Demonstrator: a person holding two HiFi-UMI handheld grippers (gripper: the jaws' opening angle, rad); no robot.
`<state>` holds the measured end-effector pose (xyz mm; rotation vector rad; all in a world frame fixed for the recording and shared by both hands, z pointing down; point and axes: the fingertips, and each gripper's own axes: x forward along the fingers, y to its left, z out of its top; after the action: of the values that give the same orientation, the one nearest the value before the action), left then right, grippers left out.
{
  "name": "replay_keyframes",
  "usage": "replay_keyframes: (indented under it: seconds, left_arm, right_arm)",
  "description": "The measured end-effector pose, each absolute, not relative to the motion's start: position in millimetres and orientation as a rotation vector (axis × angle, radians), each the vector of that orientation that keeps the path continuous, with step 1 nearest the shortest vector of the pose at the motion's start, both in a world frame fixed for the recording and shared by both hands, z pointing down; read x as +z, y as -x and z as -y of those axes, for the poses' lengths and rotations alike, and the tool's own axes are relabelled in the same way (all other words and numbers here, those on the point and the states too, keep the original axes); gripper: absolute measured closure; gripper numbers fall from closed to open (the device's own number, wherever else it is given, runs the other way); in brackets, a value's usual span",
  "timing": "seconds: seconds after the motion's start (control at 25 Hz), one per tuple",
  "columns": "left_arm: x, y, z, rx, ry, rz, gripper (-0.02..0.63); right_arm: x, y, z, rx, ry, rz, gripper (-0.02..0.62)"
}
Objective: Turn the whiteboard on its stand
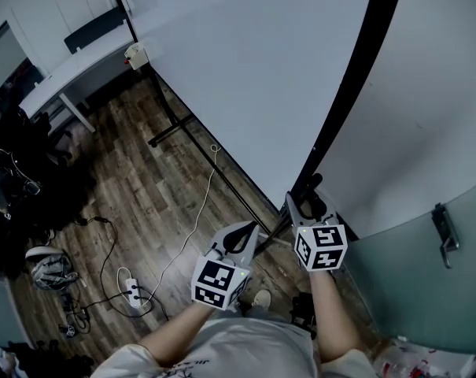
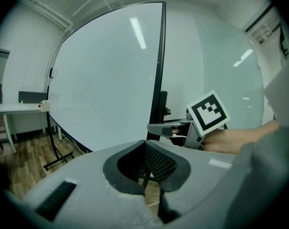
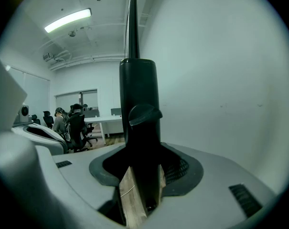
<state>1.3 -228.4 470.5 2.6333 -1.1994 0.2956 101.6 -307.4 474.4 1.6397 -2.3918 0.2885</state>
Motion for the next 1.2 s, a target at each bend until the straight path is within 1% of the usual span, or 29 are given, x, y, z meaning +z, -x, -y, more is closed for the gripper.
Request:
replay_keyframes:
  seconds: [0.52,1.2]
  left_arm:
    - [461.6,-26.0,197.5,0.301,-2.695,1.096,0.595]
    - [458.8,-100.9,152.4,0.326,-2.812,0.812,0.595]
  right_arm:
    - [470.1,-140.6,247.9,0.303,-1.718,2.342,0.413]
    - [473.1,-216.8,160.7,0.396,-1.884,2.217,0.417]
